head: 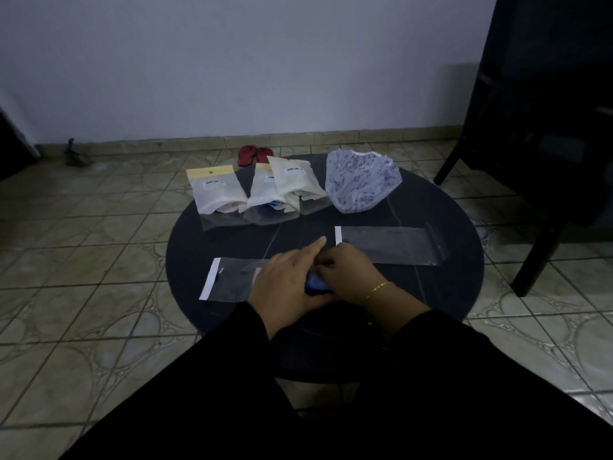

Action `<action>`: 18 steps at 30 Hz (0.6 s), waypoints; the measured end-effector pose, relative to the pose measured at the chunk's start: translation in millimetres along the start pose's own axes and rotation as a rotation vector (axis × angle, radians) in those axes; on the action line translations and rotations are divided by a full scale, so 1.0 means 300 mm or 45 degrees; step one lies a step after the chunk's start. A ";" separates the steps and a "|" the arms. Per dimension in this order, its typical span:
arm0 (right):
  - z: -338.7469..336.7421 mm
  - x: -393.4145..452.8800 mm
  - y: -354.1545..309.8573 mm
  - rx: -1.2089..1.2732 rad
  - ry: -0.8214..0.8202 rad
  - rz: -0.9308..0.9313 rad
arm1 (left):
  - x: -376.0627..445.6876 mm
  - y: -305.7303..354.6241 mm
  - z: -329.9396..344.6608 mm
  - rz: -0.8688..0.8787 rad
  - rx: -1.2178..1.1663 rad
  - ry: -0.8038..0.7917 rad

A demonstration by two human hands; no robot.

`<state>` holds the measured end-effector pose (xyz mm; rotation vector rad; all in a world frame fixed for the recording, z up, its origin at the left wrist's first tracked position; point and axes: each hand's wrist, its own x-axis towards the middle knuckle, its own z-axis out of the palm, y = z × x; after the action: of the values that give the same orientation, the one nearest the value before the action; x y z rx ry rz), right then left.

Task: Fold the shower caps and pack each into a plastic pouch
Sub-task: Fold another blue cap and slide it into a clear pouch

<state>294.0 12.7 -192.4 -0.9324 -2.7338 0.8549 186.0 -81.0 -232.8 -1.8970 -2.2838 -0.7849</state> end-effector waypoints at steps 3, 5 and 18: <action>0.007 0.001 0.009 0.168 0.074 0.061 | -0.012 0.012 -0.012 -0.003 0.045 0.113; 0.000 -0.004 0.023 0.249 0.085 0.109 | -0.022 0.015 -0.011 0.049 0.145 0.255; -0.038 -0.036 0.073 0.448 0.134 0.278 | -0.044 -0.016 0.015 -0.092 0.178 0.110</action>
<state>317.3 25.9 -194.6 -1.1696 -2.3160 1.2346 185.7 -91.4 -243.1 -1.6977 -2.3010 -0.6809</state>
